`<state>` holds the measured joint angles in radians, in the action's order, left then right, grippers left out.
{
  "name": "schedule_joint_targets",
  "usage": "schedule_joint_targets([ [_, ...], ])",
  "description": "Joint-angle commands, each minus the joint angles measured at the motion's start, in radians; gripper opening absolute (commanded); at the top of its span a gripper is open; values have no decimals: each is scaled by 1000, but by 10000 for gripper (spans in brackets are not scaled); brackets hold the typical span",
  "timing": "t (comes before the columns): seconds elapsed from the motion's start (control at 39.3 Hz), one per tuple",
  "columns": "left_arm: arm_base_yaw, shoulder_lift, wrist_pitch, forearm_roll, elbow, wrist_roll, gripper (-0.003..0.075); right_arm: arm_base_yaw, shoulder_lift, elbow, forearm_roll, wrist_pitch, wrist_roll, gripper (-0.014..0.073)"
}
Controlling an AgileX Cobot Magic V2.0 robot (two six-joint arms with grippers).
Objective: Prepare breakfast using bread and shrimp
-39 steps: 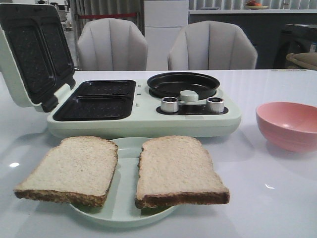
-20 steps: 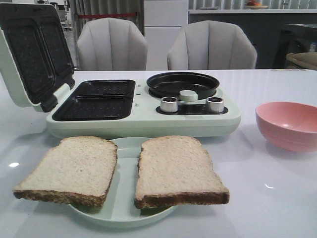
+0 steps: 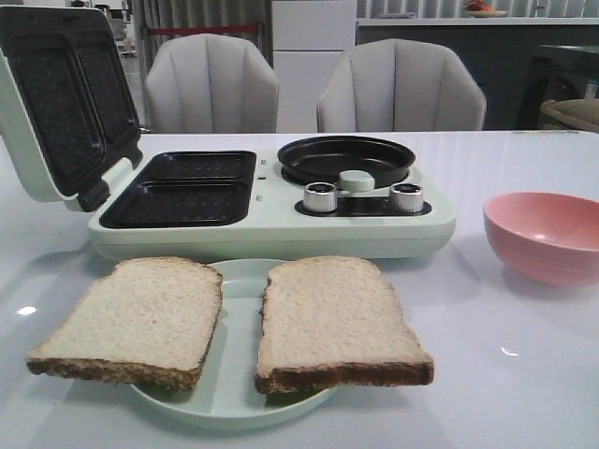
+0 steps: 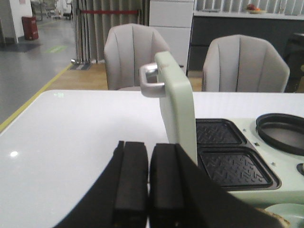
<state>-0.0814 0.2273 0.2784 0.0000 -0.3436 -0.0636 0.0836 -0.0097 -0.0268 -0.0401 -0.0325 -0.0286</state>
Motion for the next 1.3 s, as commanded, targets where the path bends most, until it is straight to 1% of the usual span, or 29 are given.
schedule_joint_targets([
  [0.0, 0, 42, -84, -11, -26, -12, 114, -1, -22, 17, 12, -70, -5, 169],
  [0.13, 0, 58, -91, -21, -26, -12, 115, -1, -22, 17, 12, -70, -5, 169],
  [0.23, 0, 58, -109, -21, -26, -12, 145, -1, -22, 17, 12, -70, -5, 169],
  [0.31, 0, 58, -111, -21, -28, -12, 225, -1, -22, 17, 12, -70, -5, 169],
  [0.36, 0, 58, -109, -21, -30, -12, 301, -1, -22, 17, 12, -70, -5, 169],
  [0.38, 0, 58, -107, -21, -30, -12, 363, -1, -22, 17, 12, -70, -5, 169],
  [0.48, -6, 58, -105, -21, -30, -12, 529, -1, -22, 17, 12, -70, -5, 169],
  [0.56, -29, 67, -100, 0, -30, -5, 620, -1, -22, 17, 12, -70, -5, 169],
  [0.61, -47, 83, -84, 34, -30, -5, 645, -1, -22, 17, 12, -70, -5, 169],
  [0.84, -146, 165, -31, 84, -30, -2, 638, -1, -22, 17, 12, -70, -5, 169],
  [0.99, -216, 194, -2, 147, -30, -1, 638, -1, -22, 17, 12, -70, -5, 169],
  [1.15, -302, 196, 15, 327, -30, -1, 638, -1, -22, 17, 12, -70, -5, 169],
  [1.27, -379, 212, 60, 459, -30, -1, 638, -1, -22, 17, 12, -70, -5, 169],
])
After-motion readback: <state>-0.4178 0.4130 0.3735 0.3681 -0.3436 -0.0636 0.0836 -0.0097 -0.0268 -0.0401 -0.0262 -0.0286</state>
